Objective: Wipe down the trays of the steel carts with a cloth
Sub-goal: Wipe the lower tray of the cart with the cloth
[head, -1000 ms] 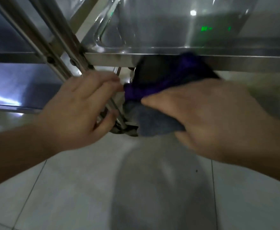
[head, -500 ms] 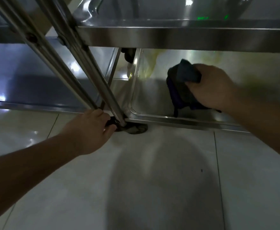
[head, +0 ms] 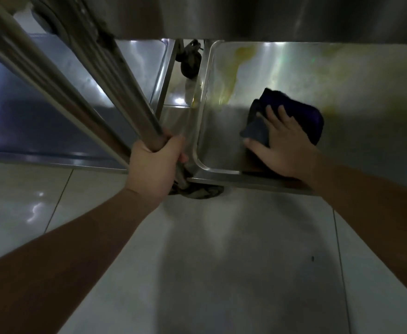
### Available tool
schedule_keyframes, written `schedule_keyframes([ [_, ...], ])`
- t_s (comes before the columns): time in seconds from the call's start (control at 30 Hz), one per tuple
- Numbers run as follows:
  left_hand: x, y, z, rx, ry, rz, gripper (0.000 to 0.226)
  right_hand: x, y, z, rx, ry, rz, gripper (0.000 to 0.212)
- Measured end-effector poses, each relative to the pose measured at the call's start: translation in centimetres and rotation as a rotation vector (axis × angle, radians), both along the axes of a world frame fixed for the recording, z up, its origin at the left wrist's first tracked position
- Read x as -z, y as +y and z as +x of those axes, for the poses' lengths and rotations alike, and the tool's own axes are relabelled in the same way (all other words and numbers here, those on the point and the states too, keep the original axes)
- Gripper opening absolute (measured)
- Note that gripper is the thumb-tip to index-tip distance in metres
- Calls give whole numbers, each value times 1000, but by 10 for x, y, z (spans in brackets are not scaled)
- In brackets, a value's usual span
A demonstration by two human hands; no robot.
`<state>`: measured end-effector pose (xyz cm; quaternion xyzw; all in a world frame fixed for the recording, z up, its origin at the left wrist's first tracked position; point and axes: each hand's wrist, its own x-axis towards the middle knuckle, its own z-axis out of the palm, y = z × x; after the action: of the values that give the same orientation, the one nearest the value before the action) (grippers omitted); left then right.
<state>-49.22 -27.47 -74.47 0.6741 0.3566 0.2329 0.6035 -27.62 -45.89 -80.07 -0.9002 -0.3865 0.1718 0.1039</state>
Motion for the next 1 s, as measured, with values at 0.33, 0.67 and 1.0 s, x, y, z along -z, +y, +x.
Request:
schedule_keyframes([
  [0.33, 8, -2, 10, -30, -193, 7, 35, -14, 168, -11, -2, -24, 52, 79],
  [0.67, 11, -7, 10, -37, -260, -50, 30, -10, 83, 2, -150, -43, 95, 76],
  [1.0, 14, -4, 10, -15, -272, -79, 38, -13, 165, -16, -203, -18, 160, 75],
])
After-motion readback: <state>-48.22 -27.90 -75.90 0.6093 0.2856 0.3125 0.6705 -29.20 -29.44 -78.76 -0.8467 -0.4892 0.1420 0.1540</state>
